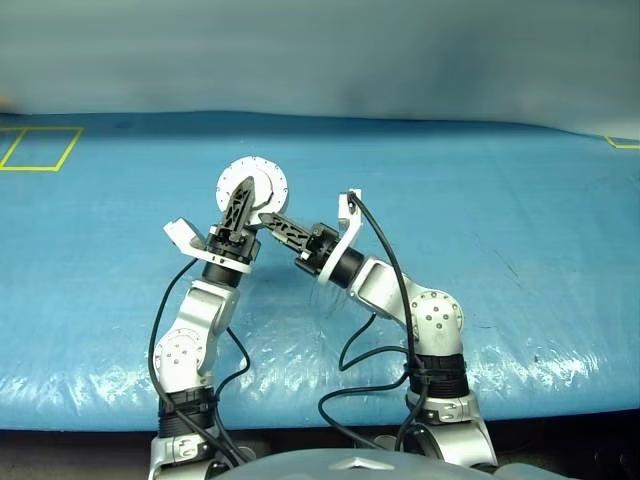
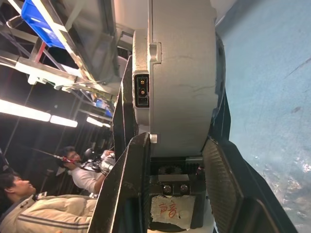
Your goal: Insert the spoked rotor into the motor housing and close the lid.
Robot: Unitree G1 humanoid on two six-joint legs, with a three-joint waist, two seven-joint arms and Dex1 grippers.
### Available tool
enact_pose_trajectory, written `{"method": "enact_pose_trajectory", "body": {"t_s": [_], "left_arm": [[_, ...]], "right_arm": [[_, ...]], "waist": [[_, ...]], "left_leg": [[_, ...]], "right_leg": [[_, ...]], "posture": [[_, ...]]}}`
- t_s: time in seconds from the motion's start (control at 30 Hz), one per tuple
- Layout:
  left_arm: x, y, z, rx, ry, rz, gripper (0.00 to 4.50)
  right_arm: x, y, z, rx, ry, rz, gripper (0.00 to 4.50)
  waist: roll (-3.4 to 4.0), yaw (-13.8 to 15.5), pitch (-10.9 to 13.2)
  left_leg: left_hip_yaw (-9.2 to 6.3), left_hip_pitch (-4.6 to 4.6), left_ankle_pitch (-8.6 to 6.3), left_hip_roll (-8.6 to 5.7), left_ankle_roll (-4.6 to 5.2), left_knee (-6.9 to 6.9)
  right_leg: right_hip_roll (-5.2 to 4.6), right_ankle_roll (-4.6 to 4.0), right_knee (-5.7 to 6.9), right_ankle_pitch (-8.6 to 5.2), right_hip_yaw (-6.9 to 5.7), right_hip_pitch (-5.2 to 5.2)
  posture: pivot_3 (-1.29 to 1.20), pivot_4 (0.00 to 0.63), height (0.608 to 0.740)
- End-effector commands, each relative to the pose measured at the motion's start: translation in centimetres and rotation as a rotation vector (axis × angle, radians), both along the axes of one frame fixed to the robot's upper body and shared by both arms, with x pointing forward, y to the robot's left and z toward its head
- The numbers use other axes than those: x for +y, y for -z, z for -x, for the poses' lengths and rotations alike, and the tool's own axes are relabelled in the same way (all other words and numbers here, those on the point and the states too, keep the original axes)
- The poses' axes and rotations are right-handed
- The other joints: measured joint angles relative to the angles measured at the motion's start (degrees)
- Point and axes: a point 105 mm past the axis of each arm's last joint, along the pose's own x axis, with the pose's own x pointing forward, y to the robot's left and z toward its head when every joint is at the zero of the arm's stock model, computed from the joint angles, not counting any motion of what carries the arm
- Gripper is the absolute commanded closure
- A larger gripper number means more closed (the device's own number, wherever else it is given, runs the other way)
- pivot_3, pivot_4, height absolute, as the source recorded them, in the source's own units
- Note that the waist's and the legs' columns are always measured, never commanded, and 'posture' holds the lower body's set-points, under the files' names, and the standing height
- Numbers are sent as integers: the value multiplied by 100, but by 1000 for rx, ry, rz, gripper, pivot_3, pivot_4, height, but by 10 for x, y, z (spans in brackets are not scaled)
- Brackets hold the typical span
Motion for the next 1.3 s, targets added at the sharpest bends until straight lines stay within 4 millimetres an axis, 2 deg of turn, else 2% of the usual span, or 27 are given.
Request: {"method": "enact_pose_trajectory", "body": {"t_s": [0.03,0.1,0.13,0.4,0.53,0.67,0.83,0.93,1.1,1.3], "left_arm": [[-2,-13,3,-43,-20,55,2154],[0,-12,2,-30,-35,51,2154],[1,-11,0,-17,-47,44,2154],[14,-3,-9,54,-109,1,2154],[20,0,-15,78,-119,-34,2154],[22,5,-25,106,-113,-82,2154],[21,17,-43,186,-109,-168,2154],[19,19,-56,204,-99,-223,2154],[21,21,-90,263,-118,-331,2154],[15,11,-129,278,-129,-446,2154]], "right_arm": [[3,-14,7,-165,4,85,3270],[3,-12,10,-205,-7,122,3270],[1,-10,12,-235,-11,154,2564],[-31,20,9,-391,97,466,5],[-48,37,0,-495,243,689,0],[-67,51,-10,-615,460,888,0],[-86,62,-9,-777,712,1067,0],[-90,69,-6,-796,765,1112,0],[-95,76,-2,-780,802,1139,0],[-102,76,-3,-771,862,1193,0]], "waist": [[-1,5,0],[0,4,0],[0,10,0],[-4,61,1],[-6,85,3],[-9,84,4],[-14,98,4],[-17,91,6],[-42,111,20],[-64,118,33]], "left_leg": [[0,0,0,0,0,0],[-2,0,1,0,-1,0],[-3,1,1,0,-2,0],[-6,0,3,-2,-6,3],[-6,0,5,-4,-9,4],[-7,1,10,-4,-15,3],[-7,2,12,-7,-17,3],[-7,3,13,-7,-18,3],[-18,3,23,-8,-22,2],[-22,1,26,-13,-22,-3]], "right_leg": [[0,0,0,0,0,0],[0,1,1,-1,-2,0],[0,0,2,-1,-2,0],[0,9,2,-6,-2,1],[-1,17,2,-11,-2,2],[0,34,3,-18,-3,0],[-1,35,4,-17,-2,1],[-1,36,4,-16,-1,1],[0,36,9,-16,-11,2],[-2,40,6,-12,-12,4]], "posture": [[0,150,740],[0,150,740],[0,150,740],[0,150,740],[0,150,740],[0,150,740],[0,150,740],[0,150,740],[0,150,740],[0,150,740]]}}
